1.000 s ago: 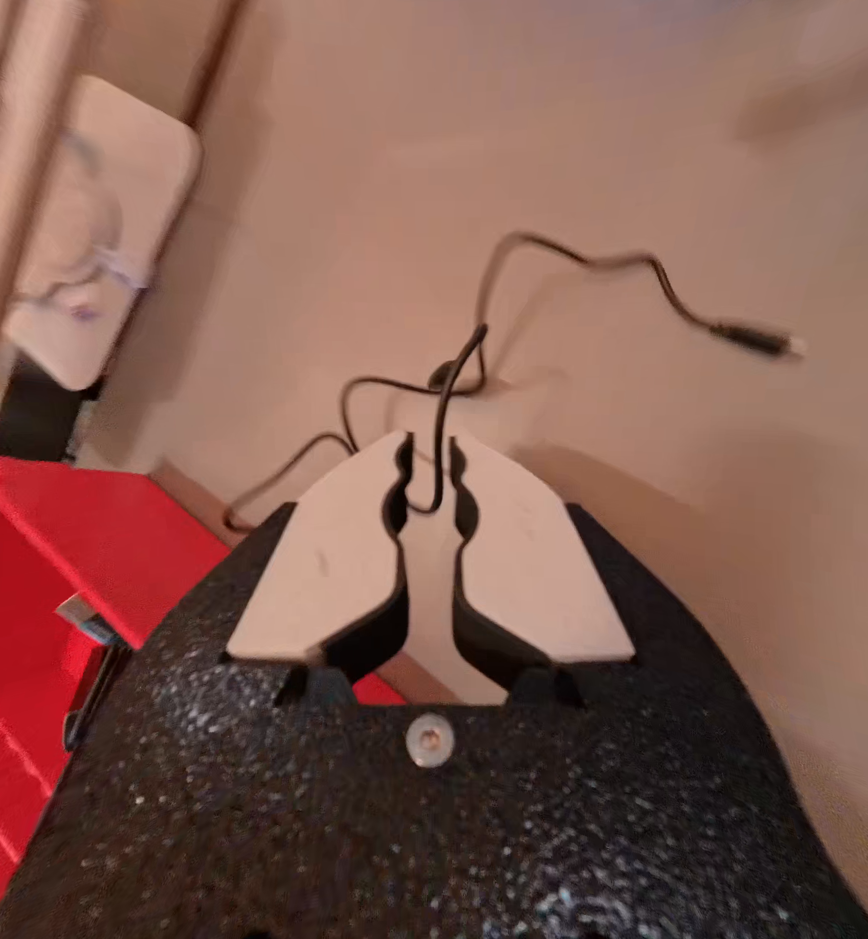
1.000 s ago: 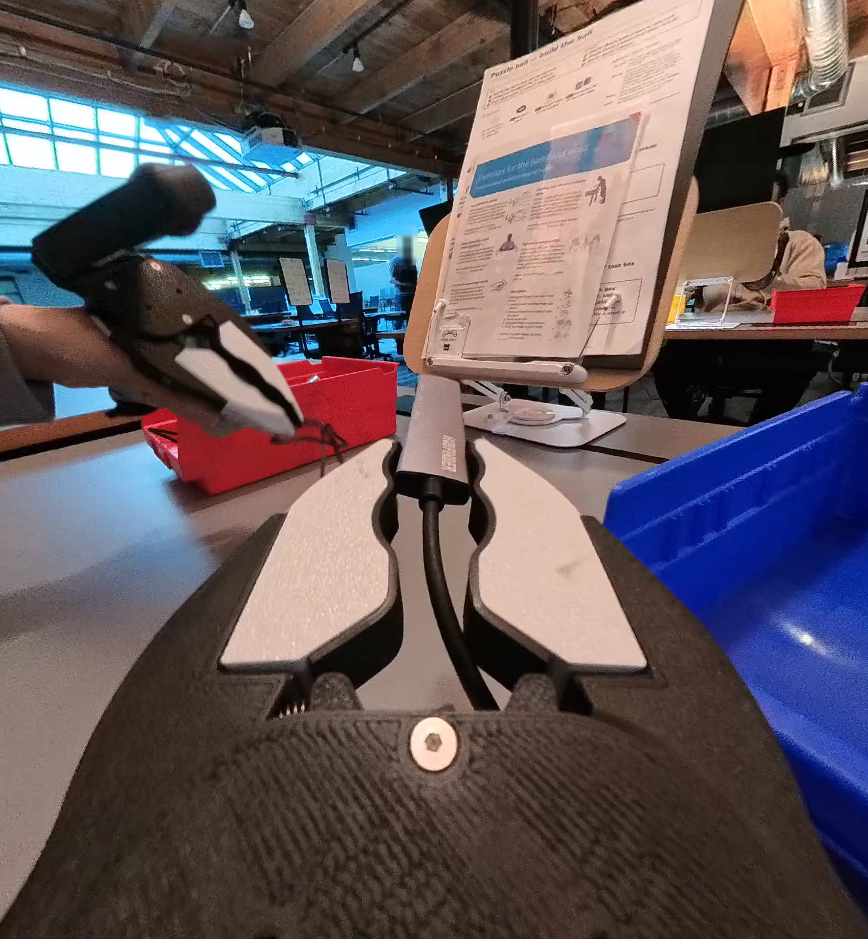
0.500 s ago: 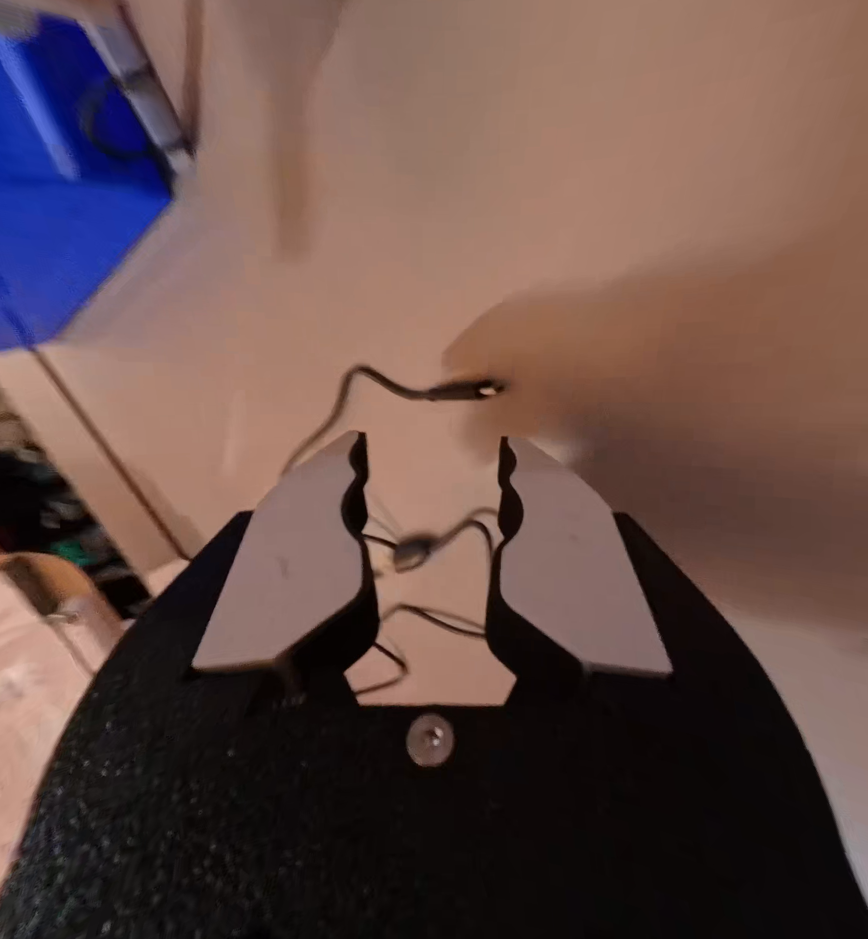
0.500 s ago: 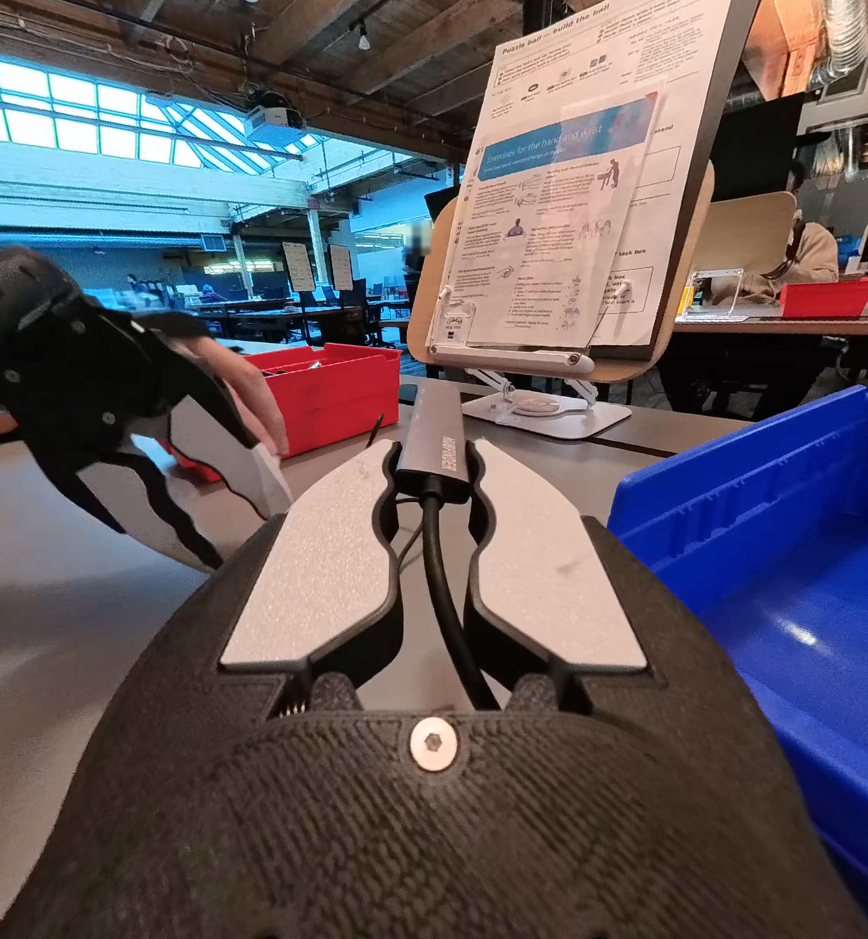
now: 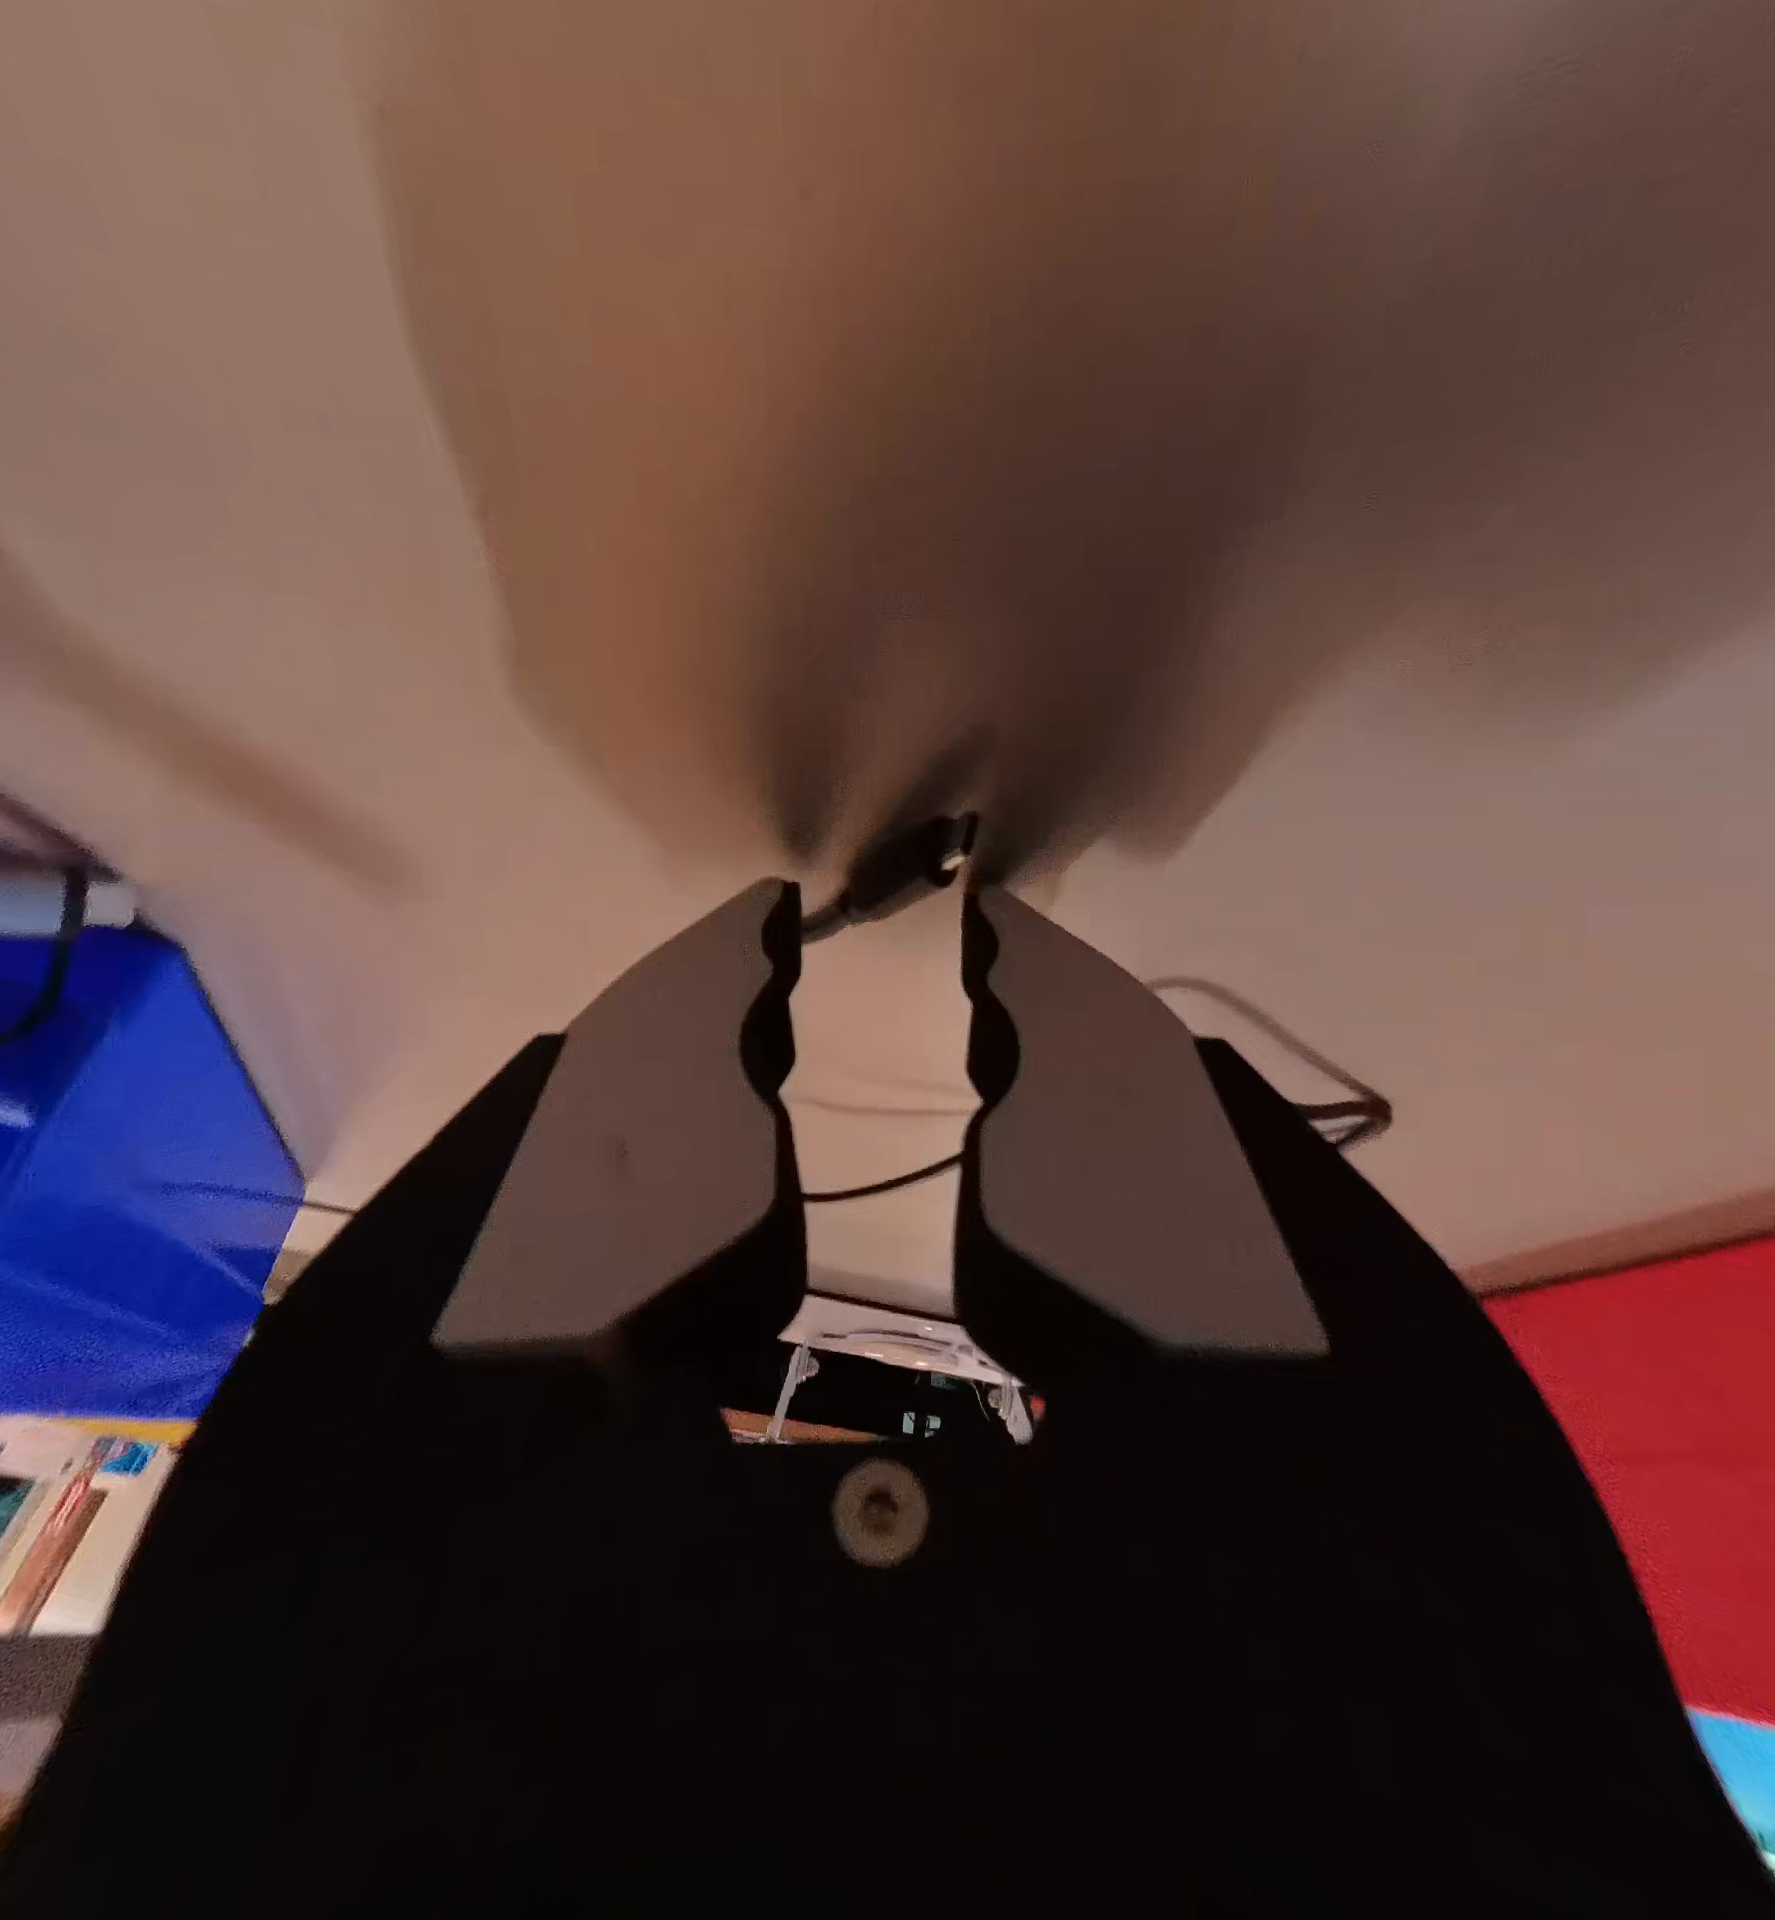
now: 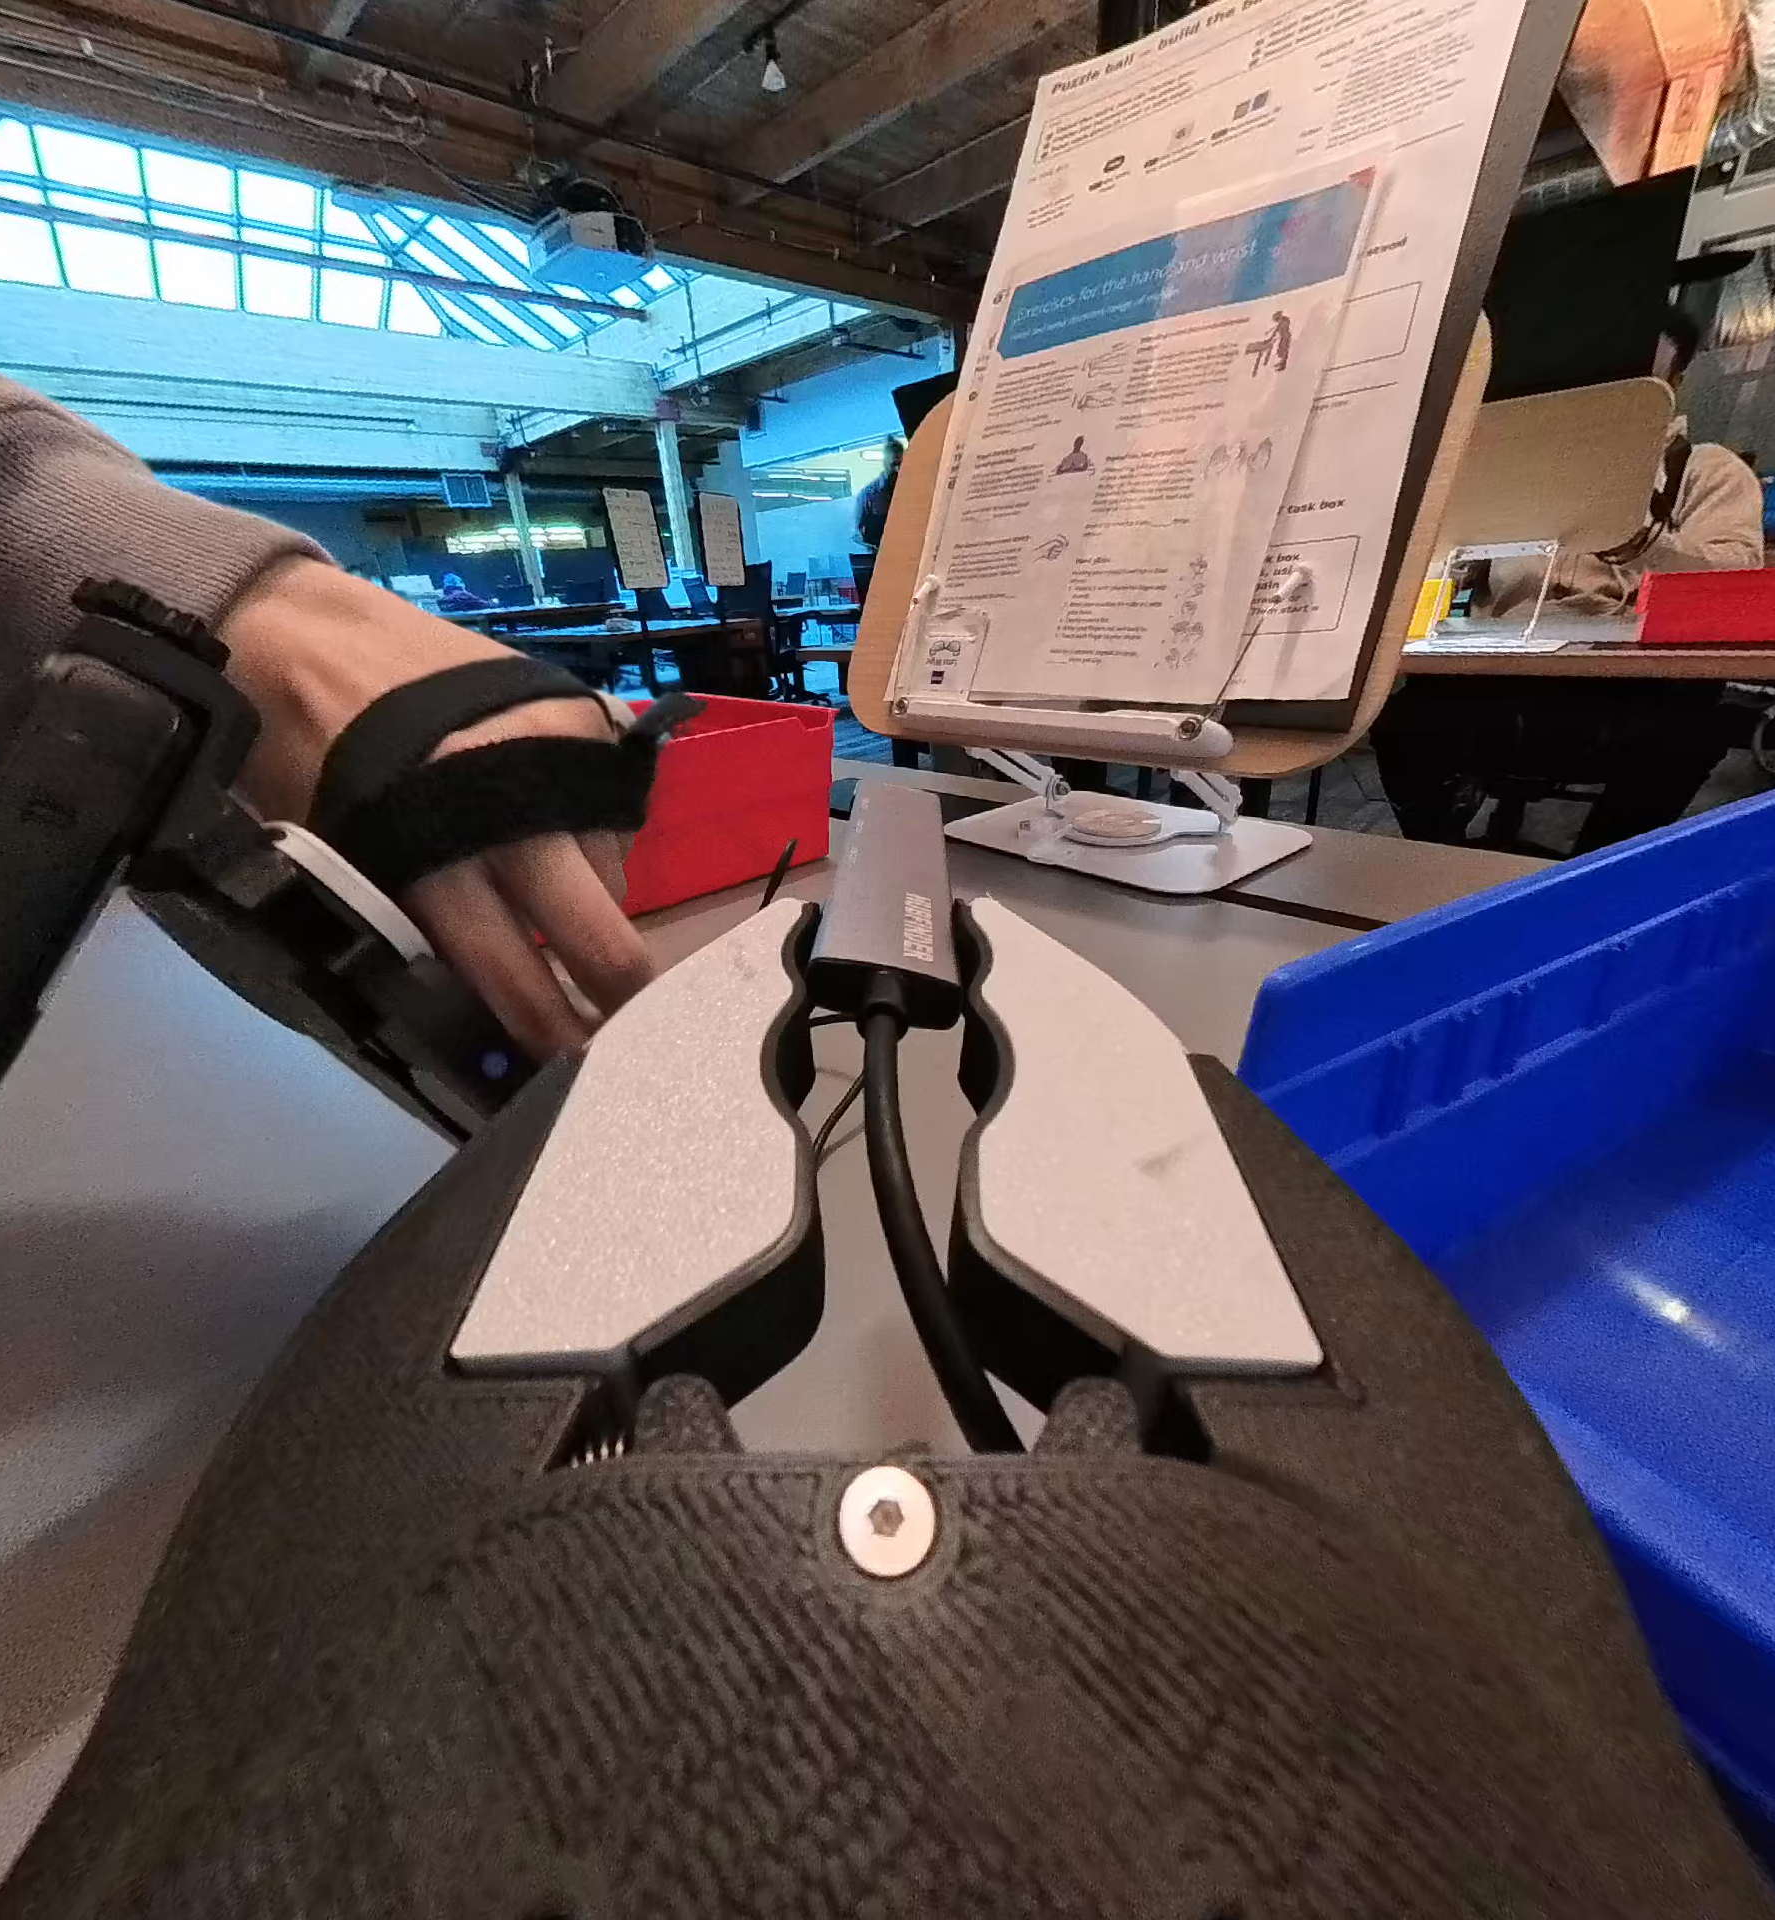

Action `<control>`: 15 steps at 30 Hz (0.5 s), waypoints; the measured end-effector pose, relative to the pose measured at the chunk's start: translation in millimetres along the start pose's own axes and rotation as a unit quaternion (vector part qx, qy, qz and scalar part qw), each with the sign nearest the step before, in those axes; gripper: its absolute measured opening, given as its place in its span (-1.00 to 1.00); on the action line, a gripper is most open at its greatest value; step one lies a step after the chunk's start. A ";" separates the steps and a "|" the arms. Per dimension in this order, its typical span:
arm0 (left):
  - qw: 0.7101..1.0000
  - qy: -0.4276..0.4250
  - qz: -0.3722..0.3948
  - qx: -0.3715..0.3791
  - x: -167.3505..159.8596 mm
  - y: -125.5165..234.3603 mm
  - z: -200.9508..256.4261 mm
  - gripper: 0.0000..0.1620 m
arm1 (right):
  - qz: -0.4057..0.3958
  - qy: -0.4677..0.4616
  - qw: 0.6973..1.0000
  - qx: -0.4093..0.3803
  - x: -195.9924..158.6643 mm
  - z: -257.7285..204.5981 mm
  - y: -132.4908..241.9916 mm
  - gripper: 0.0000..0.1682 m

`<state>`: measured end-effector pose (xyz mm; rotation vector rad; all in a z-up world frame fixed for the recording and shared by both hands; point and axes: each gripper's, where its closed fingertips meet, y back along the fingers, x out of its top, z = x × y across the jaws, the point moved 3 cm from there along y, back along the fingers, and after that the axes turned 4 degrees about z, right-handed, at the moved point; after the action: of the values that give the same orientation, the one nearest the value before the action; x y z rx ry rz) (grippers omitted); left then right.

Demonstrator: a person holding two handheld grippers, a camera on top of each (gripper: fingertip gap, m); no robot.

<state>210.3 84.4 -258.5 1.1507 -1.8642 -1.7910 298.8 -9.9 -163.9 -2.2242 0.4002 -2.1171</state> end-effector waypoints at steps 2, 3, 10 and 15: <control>1.000 -0.003 -0.002 -0.025 0.1 -1.3 -1.8 -0.60 | 0.001 -0.001 1.000 -0.001 0.2 1.0 0.7 -0.71; 0.999 0.011 -0.001 -0.044 -0.4 -1.9 -0.9 -0.72 | 0.002 -0.002 1.000 -0.001 0.2 1.8 1.2 -0.71; 0.922 0.347 0.112 -0.128 -5.6 -2.5 4.1 -0.92 | 0.008 -0.013 1.000 -0.008 1.5 6.9 4.4 -0.71; 0.617 0.698 0.329 -0.153 -8.2 24.9 -6.6 -0.92 | 0.012 -0.014 1.000 -0.012 3.3 9.5 6.2 -0.71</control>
<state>211.8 83.2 -231.5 0.9511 -0.7021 -0.3284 307.3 -18.0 -162.6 -2.2480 0.4510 -2.0792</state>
